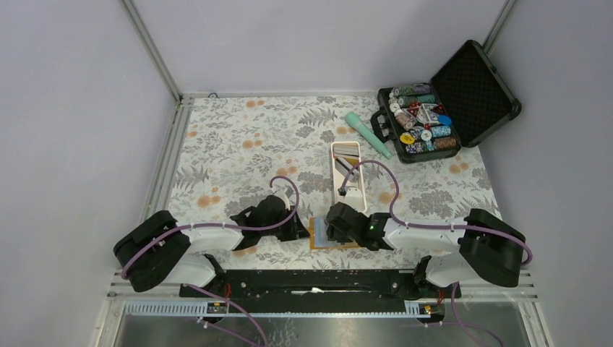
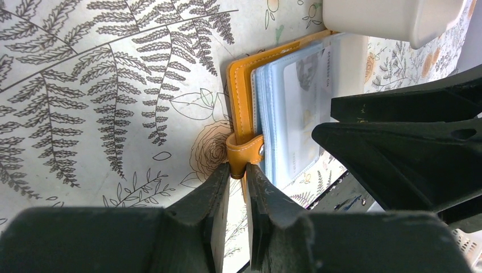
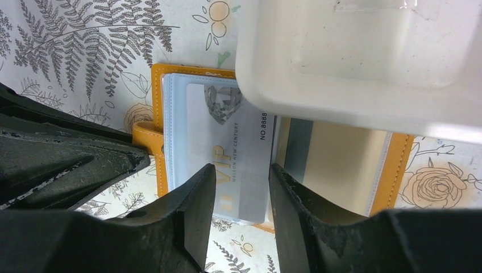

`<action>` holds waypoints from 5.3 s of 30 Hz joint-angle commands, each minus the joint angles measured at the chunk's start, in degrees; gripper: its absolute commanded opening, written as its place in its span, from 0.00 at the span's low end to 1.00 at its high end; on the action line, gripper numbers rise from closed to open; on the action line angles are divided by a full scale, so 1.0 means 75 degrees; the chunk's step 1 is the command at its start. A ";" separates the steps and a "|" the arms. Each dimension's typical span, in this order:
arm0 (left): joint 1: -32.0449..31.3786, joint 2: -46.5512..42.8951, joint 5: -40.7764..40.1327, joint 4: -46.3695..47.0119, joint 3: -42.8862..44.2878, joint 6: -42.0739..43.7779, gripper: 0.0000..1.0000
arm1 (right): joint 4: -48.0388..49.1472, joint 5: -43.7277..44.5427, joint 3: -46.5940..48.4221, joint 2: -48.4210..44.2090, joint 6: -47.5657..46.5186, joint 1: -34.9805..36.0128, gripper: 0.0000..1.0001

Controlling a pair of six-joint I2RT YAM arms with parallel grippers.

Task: Put the credit cards into the card holder
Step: Insert the credit card into the card holder, then turn over the card slot in the card holder.

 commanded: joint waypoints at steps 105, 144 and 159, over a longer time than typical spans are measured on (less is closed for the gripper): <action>0.0091 -0.2083 -0.1921 -0.2991 0.0537 0.0943 0.42 | 0.0039 -0.1614 -0.0700 -0.2059 -0.0650 -0.1286 0.65; -0.0039 -0.0639 -0.0104 -0.0156 0.0404 0.0036 0.45 | 0.1890 -0.2049 -0.2178 -0.1566 0.0230 -0.1413 0.34; -0.0115 -0.0749 -0.0684 -0.1059 0.0590 0.0253 0.45 | 0.1890 -0.2039 -0.2197 -0.1571 0.0244 -0.1413 0.34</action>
